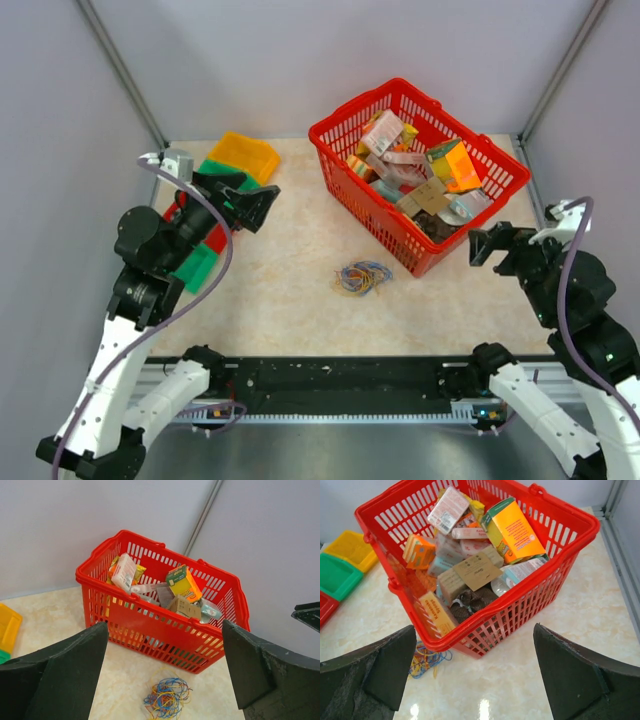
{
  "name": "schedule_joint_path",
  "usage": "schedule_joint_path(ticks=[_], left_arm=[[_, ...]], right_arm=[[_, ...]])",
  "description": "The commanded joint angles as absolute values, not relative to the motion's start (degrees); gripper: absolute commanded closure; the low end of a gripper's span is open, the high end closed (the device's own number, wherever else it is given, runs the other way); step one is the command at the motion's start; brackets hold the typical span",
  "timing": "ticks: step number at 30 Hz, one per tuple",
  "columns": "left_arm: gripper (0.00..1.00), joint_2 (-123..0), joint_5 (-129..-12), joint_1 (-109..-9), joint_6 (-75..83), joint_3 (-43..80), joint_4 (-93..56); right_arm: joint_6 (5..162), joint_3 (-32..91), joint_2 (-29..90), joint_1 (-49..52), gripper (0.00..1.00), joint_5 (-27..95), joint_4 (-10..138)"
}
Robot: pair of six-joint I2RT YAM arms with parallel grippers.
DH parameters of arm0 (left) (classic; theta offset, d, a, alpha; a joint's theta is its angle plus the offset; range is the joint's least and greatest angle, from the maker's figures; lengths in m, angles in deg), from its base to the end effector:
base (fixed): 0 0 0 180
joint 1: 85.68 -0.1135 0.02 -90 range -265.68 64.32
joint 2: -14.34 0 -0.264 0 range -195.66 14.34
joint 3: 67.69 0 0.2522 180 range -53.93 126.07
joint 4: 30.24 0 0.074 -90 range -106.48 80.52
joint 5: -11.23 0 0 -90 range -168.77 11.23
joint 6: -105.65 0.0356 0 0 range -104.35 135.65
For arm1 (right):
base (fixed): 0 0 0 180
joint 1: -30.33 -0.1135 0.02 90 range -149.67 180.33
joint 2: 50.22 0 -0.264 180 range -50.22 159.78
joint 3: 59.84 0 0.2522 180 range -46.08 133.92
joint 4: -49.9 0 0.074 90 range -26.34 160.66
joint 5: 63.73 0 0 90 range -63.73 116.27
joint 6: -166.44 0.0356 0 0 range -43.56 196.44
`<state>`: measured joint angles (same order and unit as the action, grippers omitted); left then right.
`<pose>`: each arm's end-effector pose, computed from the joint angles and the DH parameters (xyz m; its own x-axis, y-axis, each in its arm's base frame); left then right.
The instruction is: Untangle the cables
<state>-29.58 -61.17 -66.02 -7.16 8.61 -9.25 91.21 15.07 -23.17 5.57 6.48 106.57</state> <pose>0.1363 -0.0601 0.4530 -0.0611 -0.3706 -0.9268 0.6250 0.7097 -0.3250 0.0598 0.0143 0.4041 -0.1575 0.1915 -0.9688 -0.0518 0.9781 0.2018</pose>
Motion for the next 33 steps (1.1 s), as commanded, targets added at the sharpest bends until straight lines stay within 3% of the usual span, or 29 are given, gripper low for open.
schedule_joint_path(ticks=[1,4,6,9,13,17,22,25,28,30,32,33], left_arm=[[0.04,-36.78,-60.94,-66.25,-7.82,9.0,-3.23],[0.22,-46.0,-45.09,-65.99,-4.83,9.0,0.74],[0.21,-50.5,-41.87,-62.94,-5.35,6.82,0.58],[0.15,-52.97,-49.03,-53.8,-4.22,0.75,-3.72],[0.14,-58.33,-56.79,-44.56,-5.7,-3.83,-11.1],[0.17,-66.84,-61.8,-39.28,-6.24,-4.54,-15.95],[0.26,-77.83,-67.59,-36.9,-5.18,-0.76,-17.27],[0.39,-81.27,-70.5,-36.99,-5.44,-0.23,-18.41],[0.73,-82.34,-72.0,-36.99,-6.84,0.74,-16.84],[0.88,-78.15,-72.18,-36.99,-8.07,-1.35,-16.92],[0.99,-71.91,-73.05,-36.99,-9.04,-5.05,-17.44],[1.0,-68.75,-73.41,-36.99,-9.31,-6.98,-17.18]], right_arm=[[92.0,17.38,-19.9,5.1,0.01,15.6,105.59],[92.43,15.11,-17.53,5.01,0.01,33.77,100.16],[95.85,11.51,-16.82,5.01,0.01,43.45,94.88],[101.56,5.01,-18.04,4.75,0.01,53.49,86.01],[103.69,0.95,-21.03,4.31,0.01,57.82,82.9],[101.06,0.5,-22.53,4.22,0.01,58.27,89.83],[102.63,-2.48,-27.01,4.05,0.01,57.83,93.72],[104.82,-4.24,-28.24,3.61,0.01,58.44,93.28],[106.5,-6.26,-28.16,2.91,0.02,59.05,91.44],[107.81,-7.84,-27.63,1.94,0.05,59.14,89.25],[109.31,-9.68,-26.32,-0.16,0.09,58.18,86.61],[109.84,-10.56,-25.53,-2.17,0.1,56.7,85.03]])
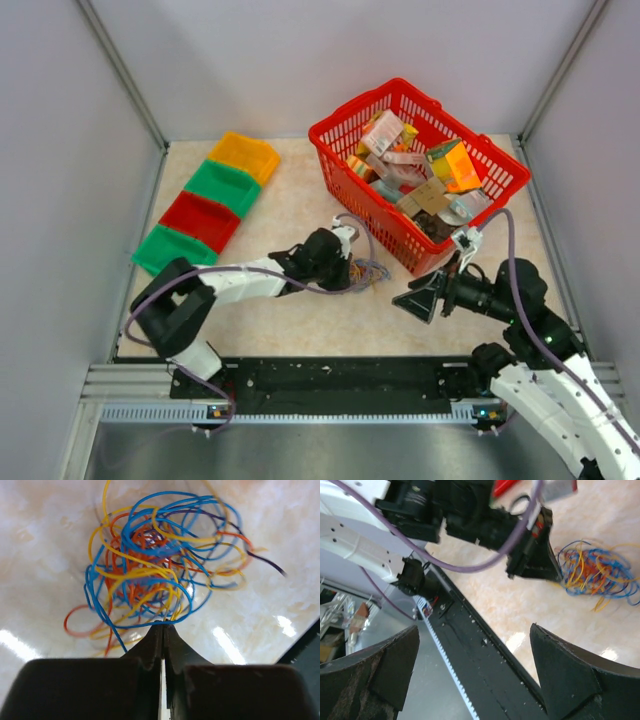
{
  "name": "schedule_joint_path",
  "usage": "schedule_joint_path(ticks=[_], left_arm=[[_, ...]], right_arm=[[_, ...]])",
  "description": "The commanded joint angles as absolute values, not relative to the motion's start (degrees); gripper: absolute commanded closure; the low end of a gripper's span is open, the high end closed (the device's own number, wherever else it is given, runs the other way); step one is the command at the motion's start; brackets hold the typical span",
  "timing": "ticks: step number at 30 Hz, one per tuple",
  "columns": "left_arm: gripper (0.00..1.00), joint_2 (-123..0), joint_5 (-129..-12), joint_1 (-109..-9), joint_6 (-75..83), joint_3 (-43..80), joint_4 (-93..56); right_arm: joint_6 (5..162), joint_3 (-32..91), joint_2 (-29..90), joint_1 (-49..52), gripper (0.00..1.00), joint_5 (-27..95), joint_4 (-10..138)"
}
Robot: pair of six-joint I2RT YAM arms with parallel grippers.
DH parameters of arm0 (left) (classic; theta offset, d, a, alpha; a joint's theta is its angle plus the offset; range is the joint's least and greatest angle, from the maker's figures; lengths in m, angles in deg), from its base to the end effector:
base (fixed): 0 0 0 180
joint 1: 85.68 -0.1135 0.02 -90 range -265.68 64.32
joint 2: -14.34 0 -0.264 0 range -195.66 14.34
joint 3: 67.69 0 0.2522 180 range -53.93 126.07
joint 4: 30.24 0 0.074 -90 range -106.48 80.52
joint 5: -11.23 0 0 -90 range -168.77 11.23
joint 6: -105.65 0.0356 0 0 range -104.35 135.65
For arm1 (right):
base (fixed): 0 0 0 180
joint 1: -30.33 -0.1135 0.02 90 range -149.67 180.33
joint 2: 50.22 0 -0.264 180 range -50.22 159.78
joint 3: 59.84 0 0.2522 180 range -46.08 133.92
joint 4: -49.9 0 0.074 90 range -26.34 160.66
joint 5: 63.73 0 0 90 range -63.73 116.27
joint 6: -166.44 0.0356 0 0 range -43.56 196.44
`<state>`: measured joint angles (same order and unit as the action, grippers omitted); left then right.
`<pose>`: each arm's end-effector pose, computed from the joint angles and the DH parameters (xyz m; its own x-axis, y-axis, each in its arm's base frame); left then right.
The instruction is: Untangle the cables
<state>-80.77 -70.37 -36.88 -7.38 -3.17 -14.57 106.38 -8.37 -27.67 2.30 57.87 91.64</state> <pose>0.2175 -0.2563 0.1692 -0.7552 0.2751 -0.5950 0.5601 0.7424 -0.3676 0.0783 0.0628 0.3136 -0.5946 0.1650 -0.7869 -0.6399 0.4955 0.5874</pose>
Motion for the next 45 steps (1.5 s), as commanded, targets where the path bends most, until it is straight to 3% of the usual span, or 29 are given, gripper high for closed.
schedule_joint_path(ticks=[1,8,11,17,20,25,31,35,37,38,40,41,45], left_arm=[[1.0,-65.06,-74.37,-36.99,-9.57,-8.39,-16.75],[1.0,-46.14,-78.16,-37.34,-13.26,-15.95,-4.45],[1.0,-42.01,-77.72,-37.51,-15.72,-16.93,-2.16],[1.0,-34.8,-75.61,-37.51,-16.78,-16.75,-1.97],[1.0,-31.55,-74.21,-37.51,-17.83,-16.75,-5.12],[1.0,-28.2,-70.16,-37.51,-17.75,-13.95,-10.67],[1.0,-28.11,-65.86,-37.51,-19.68,-9.38,-12.16],[1.0,-28.11,-60.24,-37.51,-19.95,-6.21,-18.75],[1.0,-28.63,-58.65,-37.51,-19.42,-3.15,-20.08],[1.0,-28.98,-57.95,-37.51,-18.64,-1.3,-20.08],[1.0,-29.77,-56.63,-37.51,-16.1,3.53,-18.6],[1.0,-30.13,-56.19,-37.43,-13.99,6.94,-16.85],[1.0,-31.71,-63.63,-37.51,-1.17,25.22,-0.52]], right_arm=[[110.1,-11.18,-24.56,-4.89,0.11,54.25,83.71],[108.96,-10.48,-10.69,-28.63,0.11,26.47,76.68],[112.03,-11.45,-5.23,-28.91,0.14,21.98,72.55],[111.87,-15.4,1.37,-29.0,0.31,23.98,59.19],[108.19,-15.67,4.0,-29.17,0.32,25.3,54.1],[107.37,-16.29,7.96,-29.7,0.28,21.72,46.0],[109.49,-12.68,17.35,-31.72,0.12,11.16,41.88],[114.57,-12.68,24.47,-32.87,0.12,9.66,35.91],[116.16,-13.47,27.99,-32.95,0.19,9.05,31.33],[116.87,-13.56,29.49,-32.95,0.3,7.13,30.36],[118.18,-12.42,32.04,-32.95,0.68,3.53,32.53],[118.97,-11.72,32.83,-32.95,0.82,2.2,35.24],[120.3,-13.63,32.67,-32.95,0.83,-1.06,39.31]])
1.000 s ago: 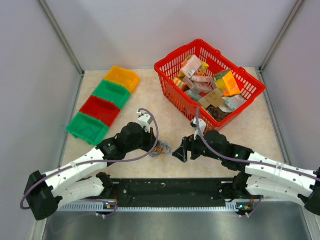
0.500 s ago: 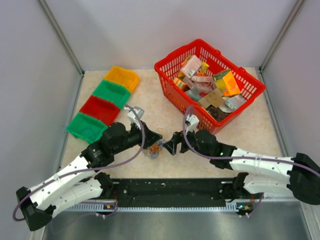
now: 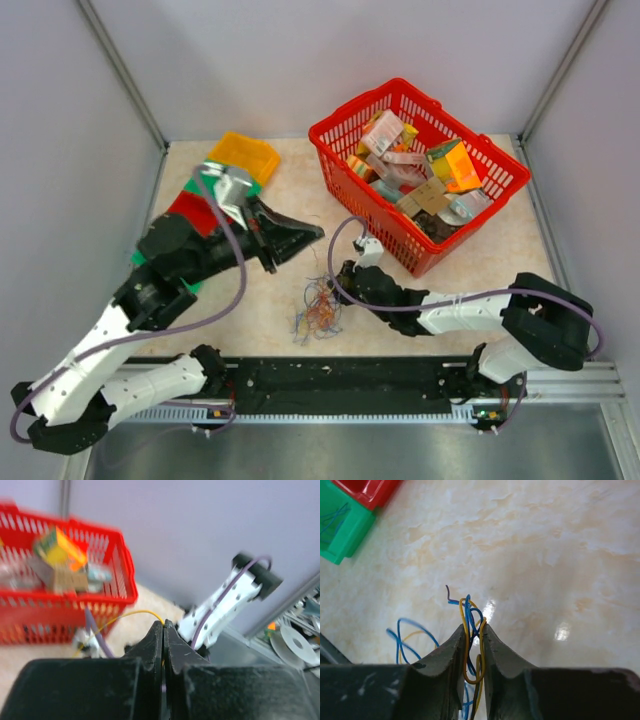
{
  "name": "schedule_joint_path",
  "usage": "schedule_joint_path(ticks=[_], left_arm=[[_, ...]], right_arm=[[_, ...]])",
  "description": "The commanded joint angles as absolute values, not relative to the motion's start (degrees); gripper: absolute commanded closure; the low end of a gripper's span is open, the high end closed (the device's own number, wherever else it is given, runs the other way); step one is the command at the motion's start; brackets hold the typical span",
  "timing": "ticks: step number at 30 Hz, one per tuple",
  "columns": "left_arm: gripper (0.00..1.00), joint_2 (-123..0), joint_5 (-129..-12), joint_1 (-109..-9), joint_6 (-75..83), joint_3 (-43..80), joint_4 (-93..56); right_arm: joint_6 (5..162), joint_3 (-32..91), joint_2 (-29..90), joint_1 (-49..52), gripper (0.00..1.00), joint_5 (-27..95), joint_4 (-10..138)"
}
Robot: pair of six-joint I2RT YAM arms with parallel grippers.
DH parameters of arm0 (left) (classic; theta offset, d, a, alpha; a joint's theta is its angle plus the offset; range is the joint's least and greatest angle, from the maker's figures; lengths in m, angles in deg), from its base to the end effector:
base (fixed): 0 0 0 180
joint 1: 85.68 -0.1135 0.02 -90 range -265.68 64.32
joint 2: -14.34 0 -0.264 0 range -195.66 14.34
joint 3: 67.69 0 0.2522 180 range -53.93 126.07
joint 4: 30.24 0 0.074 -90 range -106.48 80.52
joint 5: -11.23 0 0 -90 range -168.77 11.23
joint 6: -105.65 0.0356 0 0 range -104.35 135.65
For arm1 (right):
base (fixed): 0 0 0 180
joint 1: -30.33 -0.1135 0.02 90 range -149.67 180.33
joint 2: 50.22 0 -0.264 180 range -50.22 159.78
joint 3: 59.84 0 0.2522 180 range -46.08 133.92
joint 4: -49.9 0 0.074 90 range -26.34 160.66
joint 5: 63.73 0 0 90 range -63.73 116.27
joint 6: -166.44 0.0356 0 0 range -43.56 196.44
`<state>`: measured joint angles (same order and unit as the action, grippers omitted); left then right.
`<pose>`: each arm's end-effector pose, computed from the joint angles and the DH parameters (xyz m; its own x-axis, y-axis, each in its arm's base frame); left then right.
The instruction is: Untangle the cables
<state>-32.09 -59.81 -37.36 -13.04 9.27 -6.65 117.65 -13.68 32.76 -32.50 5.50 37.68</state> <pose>0.0992 -0.1288 0.4459 -0.3716 -0.2654 -0.8896 0.8463 0.2970 -0.4421 0.1424 0.2497 0.1797 -0.5940 0.1917 -0.7813 -0.3898 0.7810 0.4880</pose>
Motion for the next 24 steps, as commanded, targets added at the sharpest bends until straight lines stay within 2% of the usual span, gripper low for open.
schedule_joint_path(ticks=[1,6,11,14,17,21,24], left_arm=[[1.0,-32.15,-66.0,-37.51,0.95,29.35,2.21],[1.0,-34.34,-77.87,-37.51,5.89,40.97,9.61],[1.0,-36.98,-86.24,-37.51,5.72,43.46,12.79],[1.0,-37.34,-88.34,-37.51,4.67,40.3,12.18],[1.0,-37.16,-91.42,-37.51,2.82,33.73,10.07],[1.0,-39.17,-97.04,-37.51,1.07,23.88,9.71],[1.0,-42.07,-99.34,-38.74,-1.12,16.84,9.27]], right_arm=[[120.39,-14.95,32.32,-32.95,0.81,-1.5,39.22],[119.51,-19.44,29.6,-32.87,0.8,-5.71,42.29],[115.83,-21.73,23.54,-32.95,0.76,-7.04,44.76],[111.35,-20.77,18.97,-32.95,0.69,-5.46,48.43],[108.45,-19.89,13.61,-32.95,0.69,-4.84,52.66],[105.72,-21.03,7.28,-32.87,0.8,-5.02,55.65],[104.4,-22.96,3.32,-32.69,0.79,-4.85,56.62]])
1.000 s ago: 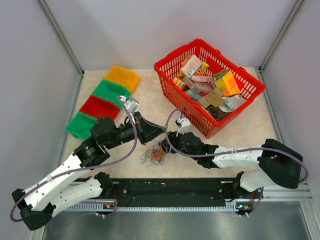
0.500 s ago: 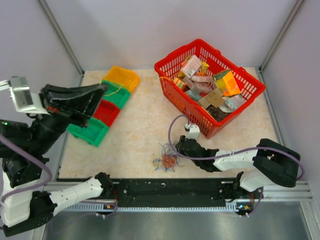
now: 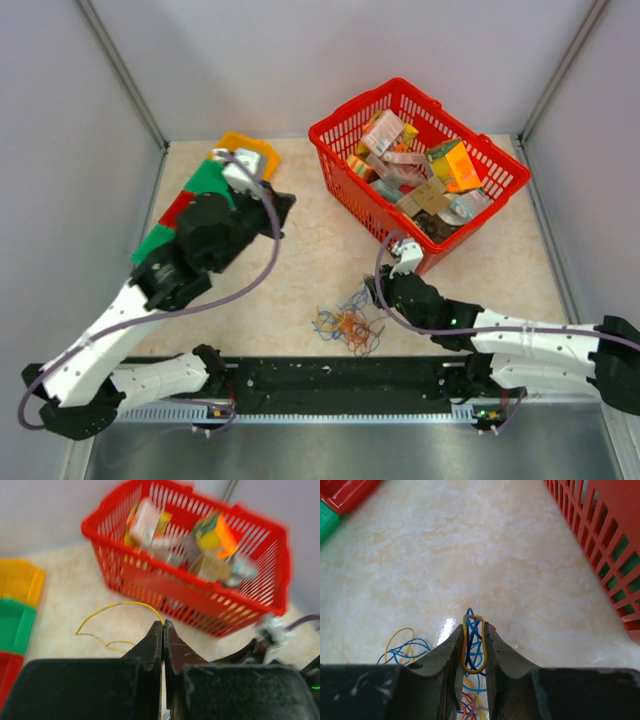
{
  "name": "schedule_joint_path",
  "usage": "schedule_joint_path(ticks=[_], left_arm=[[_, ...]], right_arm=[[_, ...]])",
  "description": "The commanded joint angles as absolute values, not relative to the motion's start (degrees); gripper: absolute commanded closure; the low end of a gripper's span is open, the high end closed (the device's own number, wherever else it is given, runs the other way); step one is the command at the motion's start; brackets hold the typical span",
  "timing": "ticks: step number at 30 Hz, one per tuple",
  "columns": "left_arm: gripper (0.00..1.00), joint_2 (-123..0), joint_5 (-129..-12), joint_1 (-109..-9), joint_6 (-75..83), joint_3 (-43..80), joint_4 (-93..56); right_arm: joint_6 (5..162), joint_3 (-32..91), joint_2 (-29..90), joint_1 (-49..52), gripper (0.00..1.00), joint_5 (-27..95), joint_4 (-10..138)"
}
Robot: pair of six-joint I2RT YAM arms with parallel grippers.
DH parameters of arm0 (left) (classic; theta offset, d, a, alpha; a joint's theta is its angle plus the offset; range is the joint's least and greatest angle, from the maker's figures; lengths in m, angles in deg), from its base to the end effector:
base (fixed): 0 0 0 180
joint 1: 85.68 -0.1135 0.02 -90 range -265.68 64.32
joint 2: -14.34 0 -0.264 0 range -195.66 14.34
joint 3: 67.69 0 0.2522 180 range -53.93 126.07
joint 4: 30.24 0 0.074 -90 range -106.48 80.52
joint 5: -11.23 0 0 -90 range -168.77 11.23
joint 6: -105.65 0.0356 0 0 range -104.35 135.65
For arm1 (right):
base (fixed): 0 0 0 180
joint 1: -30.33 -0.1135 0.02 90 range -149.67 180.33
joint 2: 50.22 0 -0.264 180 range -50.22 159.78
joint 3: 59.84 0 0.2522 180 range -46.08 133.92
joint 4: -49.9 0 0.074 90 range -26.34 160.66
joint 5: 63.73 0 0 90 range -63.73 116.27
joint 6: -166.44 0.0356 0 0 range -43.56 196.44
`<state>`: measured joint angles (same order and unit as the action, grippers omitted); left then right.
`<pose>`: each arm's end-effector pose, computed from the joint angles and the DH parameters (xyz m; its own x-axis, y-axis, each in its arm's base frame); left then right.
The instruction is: Untangle the cables
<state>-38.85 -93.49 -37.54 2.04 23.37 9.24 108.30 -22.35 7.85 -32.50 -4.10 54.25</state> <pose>0.1197 -0.1201 0.4766 -0.1478 -0.1760 -0.9732 0.5310 0.8161 -0.2283 0.1126 0.1799 0.2048 -0.4581 0.1048 -0.8827 -0.3725 0.8790 0.2977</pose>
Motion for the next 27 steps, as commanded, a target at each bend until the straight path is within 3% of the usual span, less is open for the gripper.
schedule_joint_path(ticks=[1,7,17,22,27], left_arm=[[1.0,-43.3,-99.51,-39.44,-2.44,15.08,9.27],[1.0,-51.65,-101.35,-42.79,-8.24,7.6,8.48],[1.0,-65.09,-99.34,-43.66,-8.96,4.69,7.25],[0.43,-67.66,-96.45,-44.11,-8.52,5.22,7.95],[0.12,-62.22,-91.26,-44.02,-8.17,2.33,8.3]], right_arm=[[103.44,-23.4,2.26,-32.78,0.77,-3.97,56.89],[101.76,-26.3,-4.24,-32.69,0.66,-2.99,58.91],[102.2,-29.82,-12.51,-32.78,0.64,-3.52,60.14],[101.84,-29.91,-13.21,-32.78,0.63,-2.38,60.32],[101.84,-30.08,-13.3,-32.78,0.63,-1.76,60.14]])
